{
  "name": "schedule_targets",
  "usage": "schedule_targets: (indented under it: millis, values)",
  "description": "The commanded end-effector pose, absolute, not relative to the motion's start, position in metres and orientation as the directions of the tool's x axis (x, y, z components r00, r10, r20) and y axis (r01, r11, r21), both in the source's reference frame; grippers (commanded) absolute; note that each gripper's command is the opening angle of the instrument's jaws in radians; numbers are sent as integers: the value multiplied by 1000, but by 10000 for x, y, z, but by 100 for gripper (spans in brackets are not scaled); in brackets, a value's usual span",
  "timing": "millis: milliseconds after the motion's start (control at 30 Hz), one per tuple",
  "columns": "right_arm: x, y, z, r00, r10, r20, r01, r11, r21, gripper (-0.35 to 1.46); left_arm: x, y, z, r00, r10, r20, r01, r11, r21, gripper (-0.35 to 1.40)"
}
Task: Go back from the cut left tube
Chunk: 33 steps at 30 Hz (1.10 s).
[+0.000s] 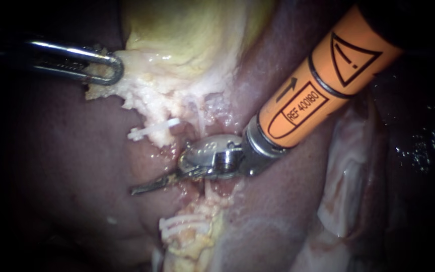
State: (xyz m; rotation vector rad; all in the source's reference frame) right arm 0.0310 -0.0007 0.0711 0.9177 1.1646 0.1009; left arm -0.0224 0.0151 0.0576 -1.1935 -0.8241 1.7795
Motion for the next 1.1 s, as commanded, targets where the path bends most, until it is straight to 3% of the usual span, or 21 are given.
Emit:
schedule_targets:
  millis: [33, 100, 133, 200, 433, 567, 667, 767, 867, 967, 1100]
  values:
    - [309, -7, 711, 428, 514, -743, 374, 648, 663, -15, -224, 150, 576, -214, 890, -402, -270, -449, -852, -35]
    - [310, -7, 711, 401, 529, -747, 370, 653, 661, 76, -224, 151, 577, -214, 890, -402, -269, -449, -852, -35]
    - [310, -6, 711, 390, 541, -745, 362, 654, 664, 101, -224, 151, 577, -214, 890, -402, -269, -449, -852, -35]
    - [310, -6, 712, 369, 568, -735, 355, 645, 677, 123, -223, 151, 578, -214, 890, -402, -269, -449, -852, -35]
    - [308, -5, 713, 353, 587, -729, 317, 658, 683, 140, -223, 151, 579, -214, 890, -402, -269, -450, -852, -35]
    - [287, -13, 708, 326, 601, -730, 182, 718, 672, 145, -223, 151, 580, -215, 890, -402, -269, -450, -852, -35]
    - [258, -21, 701, 307, 517, -799, 104, 817, 568, 145, -221, 152, 581, -215, 890, -403, -268, -450, -852, -35]
    - [229, -23, 695, 368, 406, -836, 49, 890, 454, 145, -219, 153, 583, -216, 889, -403, -267, -451, -852, -35]
    - [199, -20, 689, 476, 304, -826, 7, 937, 349, 145, -218, 154, 586, -216, 889, -403, -266, -451, -852, -35]
    - [169, -10, 682, 552, 250, -795, -40, 961, 274, 145, -216, 155, 589, -216, 889, -404, -268, -452, -851, -35]
    - [133, 10, 665, 580, 240, -779, -75, 967, 242, 145, -216, 155, 589, -216, 889, -404, -268, -452, -851, -35]
